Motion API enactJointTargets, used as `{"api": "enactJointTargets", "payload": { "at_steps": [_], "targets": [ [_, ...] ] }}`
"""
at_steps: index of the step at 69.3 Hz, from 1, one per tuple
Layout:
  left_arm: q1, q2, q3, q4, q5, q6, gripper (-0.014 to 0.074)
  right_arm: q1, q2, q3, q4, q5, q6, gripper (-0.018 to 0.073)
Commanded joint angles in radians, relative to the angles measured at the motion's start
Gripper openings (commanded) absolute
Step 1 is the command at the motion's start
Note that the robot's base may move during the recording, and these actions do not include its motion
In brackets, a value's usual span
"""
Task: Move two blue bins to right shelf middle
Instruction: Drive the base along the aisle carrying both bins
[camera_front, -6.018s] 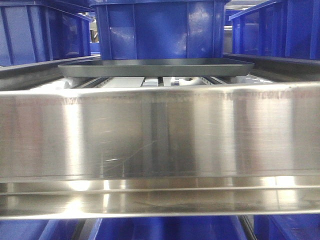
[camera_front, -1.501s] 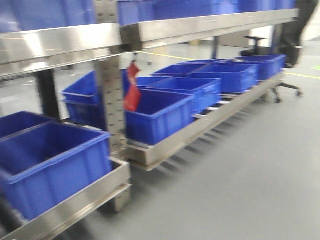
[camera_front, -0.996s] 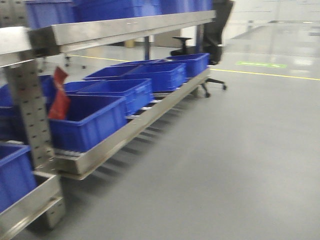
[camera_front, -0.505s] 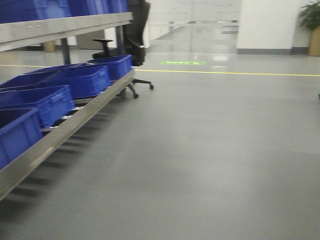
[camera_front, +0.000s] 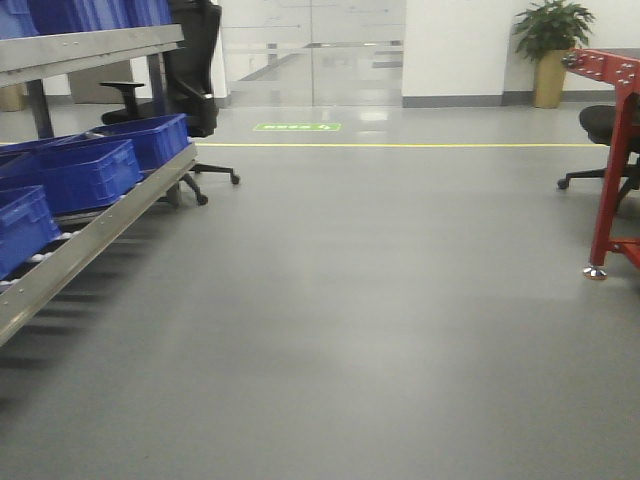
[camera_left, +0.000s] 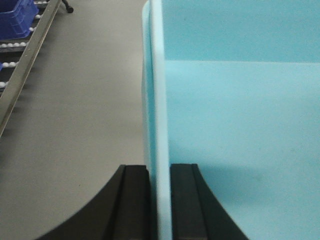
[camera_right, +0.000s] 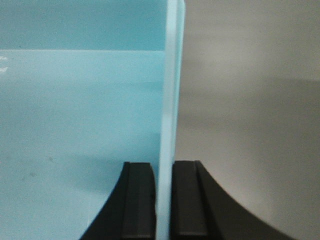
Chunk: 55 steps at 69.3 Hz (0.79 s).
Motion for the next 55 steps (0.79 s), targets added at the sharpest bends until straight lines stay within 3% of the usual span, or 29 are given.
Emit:
{"api": "enactJointTargets", "payload": {
  "at_steps": [1, 55],
  "targets": [
    [-0.013, -0.014, -0.017, -0.041, -0.111, 0.002, -0.0111, 0.009, -0.016, -0.02, 0.073, -0.113, -0.002, -0.0162],
    [-0.013, -0.014, -0.017, -0.041, -0.111, 0.002, -0.0111, 0.009, -0.016, -0.02, 0.073, -0.113, -0.002, -0.0162]
  ]
}}
